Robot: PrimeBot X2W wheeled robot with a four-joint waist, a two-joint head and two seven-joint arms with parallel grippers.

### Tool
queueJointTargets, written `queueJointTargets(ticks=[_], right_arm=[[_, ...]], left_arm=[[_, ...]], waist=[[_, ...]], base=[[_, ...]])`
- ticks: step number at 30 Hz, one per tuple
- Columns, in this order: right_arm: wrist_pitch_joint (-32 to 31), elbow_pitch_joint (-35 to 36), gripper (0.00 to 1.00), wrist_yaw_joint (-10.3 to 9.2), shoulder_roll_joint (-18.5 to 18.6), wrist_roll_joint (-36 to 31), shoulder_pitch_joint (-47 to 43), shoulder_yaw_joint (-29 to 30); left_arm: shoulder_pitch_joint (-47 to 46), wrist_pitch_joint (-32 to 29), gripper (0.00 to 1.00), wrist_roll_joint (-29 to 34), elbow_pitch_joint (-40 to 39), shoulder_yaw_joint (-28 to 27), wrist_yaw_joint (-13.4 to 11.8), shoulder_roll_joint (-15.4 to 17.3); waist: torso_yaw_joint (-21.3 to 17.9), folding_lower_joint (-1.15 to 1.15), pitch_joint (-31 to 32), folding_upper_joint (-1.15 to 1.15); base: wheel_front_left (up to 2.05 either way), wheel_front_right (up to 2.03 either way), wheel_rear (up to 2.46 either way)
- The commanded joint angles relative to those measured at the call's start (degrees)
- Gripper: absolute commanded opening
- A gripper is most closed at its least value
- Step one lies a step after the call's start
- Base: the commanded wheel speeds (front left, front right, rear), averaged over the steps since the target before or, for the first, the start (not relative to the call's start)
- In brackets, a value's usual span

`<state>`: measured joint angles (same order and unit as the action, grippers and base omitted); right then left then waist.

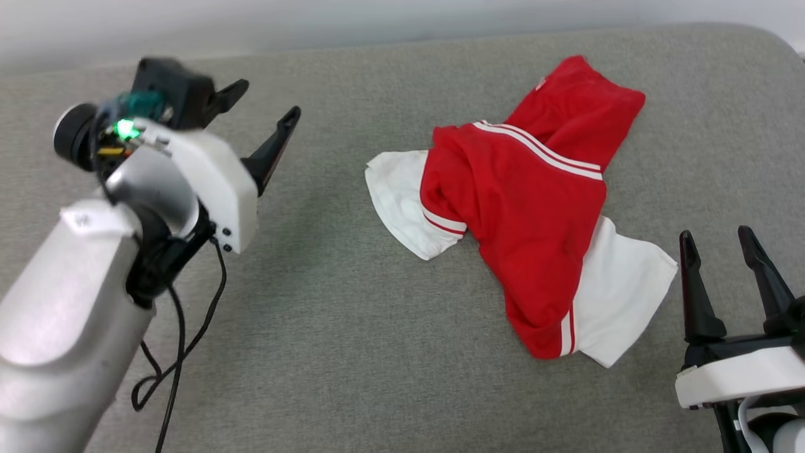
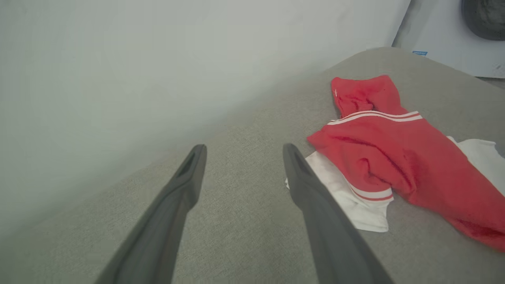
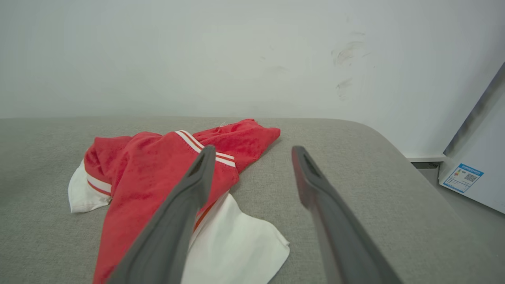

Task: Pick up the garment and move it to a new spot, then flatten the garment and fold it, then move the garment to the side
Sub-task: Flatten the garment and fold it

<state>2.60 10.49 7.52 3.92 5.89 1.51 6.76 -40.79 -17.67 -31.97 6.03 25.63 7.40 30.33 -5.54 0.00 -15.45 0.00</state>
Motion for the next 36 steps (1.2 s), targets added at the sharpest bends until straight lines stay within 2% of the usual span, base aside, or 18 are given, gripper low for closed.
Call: queueJointTargets(ticks=[1,6,8,13,19,23,31,32,33,34,36], right_arm=[[0.4,0.0,1.0,-0.06,-0.3,-0.4,1.1,-0.1],[1.2,-0.5,1.0,-0.06,-0.5,-0.7,2.6,-1.0],[1.6,-0.8,1.0,-0.06,-0.6,-1.0,3.2,-1.4],[2.9,-1.6,1.0,-0.06,-0.7,-1.5,5.0,-2.2],[4.1,-2.5,1.0,-0.06,-0.9,-2.2,6.7,-2.7],[4.9,-3.0,1.0,-0.06,-1.0,-2.3,7.5,-3.0],[6.2,-4.3,1.0,-0.06,-1.1,-2.5,8.5,-2.7],[6.3,-4.4,1.0,-0.06,-1.1,-2.5,8.6,-2.7],[6.4,-4.5,1.0,-0.06,-1.1,-2.6,8.9,-2.7],[6.4,-4.6,1.0,-0.06,-1.1,-2.8,9.1,-2.7],[6.5,-4.9,1.0,-0.06,-1.1,-3.0,9.3,-2.7]], left_arm=[[-1.8,-2.2,1.0,-1.3,0.2,1.4,0.0,0.6],[-9.5,-14.6,1.0,-7.1,2.2,9.4,0.0,2.8],[-12.4,-18.7,1.0,-9.2,3.3,12.6,0.0,2.7],[-19.6,-24.9,1.0,-11.5,6.7,19.9,0.0,2.2],[-26.9,-28.0,1.0,-11.7,10.7,29.7,0.0,2.5],[-30.0,-27.4,1.0,-12.6,14.5,35.0,0.0,2.8],[-29.4,-28.3,1.0,-17.2,19.8,45.1,0.0,4.1],[-29.2,-28.7,0.91,-17.8,19.7,46.1,0.1,4.5],[-29.2,-28.4,0.34,-18.3,19.6,46.8,0.1,4.7],[-29.4,-27.8,0.0,-18.8,19.5,47.2,0.1,4.8],[-29.9,-26.8,0.0,-19.1,19.3,47.8,0.0,4.8]], waist=[[-1.2,0.0,-1.4,0.0],[-2.8,0.0,-4.1,0.0],[-3.5,0.0,-5.2,0.0],[-5.4,0.0,-8.3,0.0],[-7.6,0.0,-11.6,0.0],[-8.8,0.0,-13.4,0.0],[-9.6,0.0,-15.0,0.0],[-9.6,0.0,-15.1,0.0],[-9.5,0.0,-15.1,0.0],[-9.4,0.0,-15.1,0.0],[-9.0,0.0,-14.8,0.0]], base=[[0.0,0.0,0.0],[0.0,0.0,0.0],[0.0,0.0,0.0],[0.0,0.0,0.0],[0.0,0.0,0.0],[0.0,0.0,0.0],[0.0,0.0,0.0],[0.0,0.0,0.0],[0.0,0.0,0.0],[0.0,0.0,0.0],[0.0,0.0,0.0]])
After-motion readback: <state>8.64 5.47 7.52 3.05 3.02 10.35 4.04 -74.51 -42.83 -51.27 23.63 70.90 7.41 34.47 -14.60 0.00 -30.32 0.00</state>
